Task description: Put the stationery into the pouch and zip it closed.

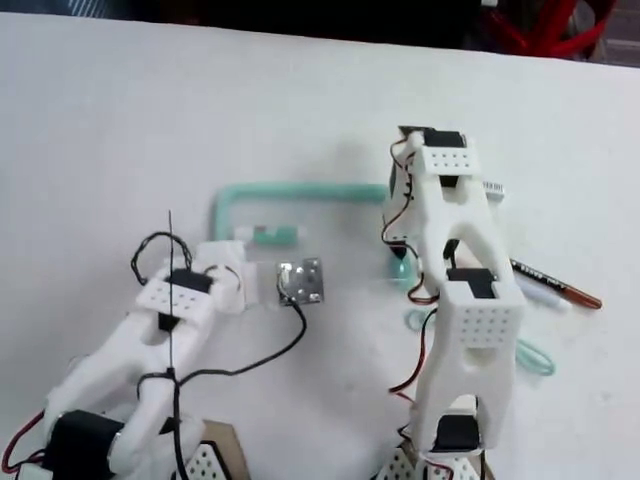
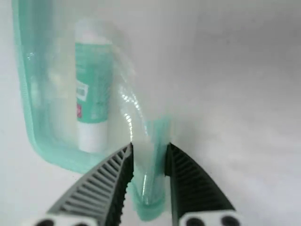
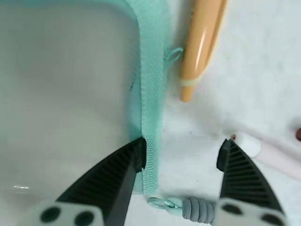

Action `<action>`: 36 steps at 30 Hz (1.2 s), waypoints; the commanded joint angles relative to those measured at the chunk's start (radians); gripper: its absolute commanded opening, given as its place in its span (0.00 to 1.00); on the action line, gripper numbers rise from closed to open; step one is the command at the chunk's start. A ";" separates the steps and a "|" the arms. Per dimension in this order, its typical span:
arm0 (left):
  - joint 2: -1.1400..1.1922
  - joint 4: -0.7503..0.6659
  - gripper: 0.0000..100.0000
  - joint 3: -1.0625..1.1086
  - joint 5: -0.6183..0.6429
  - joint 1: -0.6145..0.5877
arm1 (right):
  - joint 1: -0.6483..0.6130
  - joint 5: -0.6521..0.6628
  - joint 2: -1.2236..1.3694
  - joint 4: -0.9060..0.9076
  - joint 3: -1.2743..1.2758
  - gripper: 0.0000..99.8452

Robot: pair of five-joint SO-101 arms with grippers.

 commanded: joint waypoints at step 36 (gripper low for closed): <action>-0.733 0.525 0.02 -0.265 0.569 0.185 | 0.097 0.126 -0.661 -0.073 0.324 0.21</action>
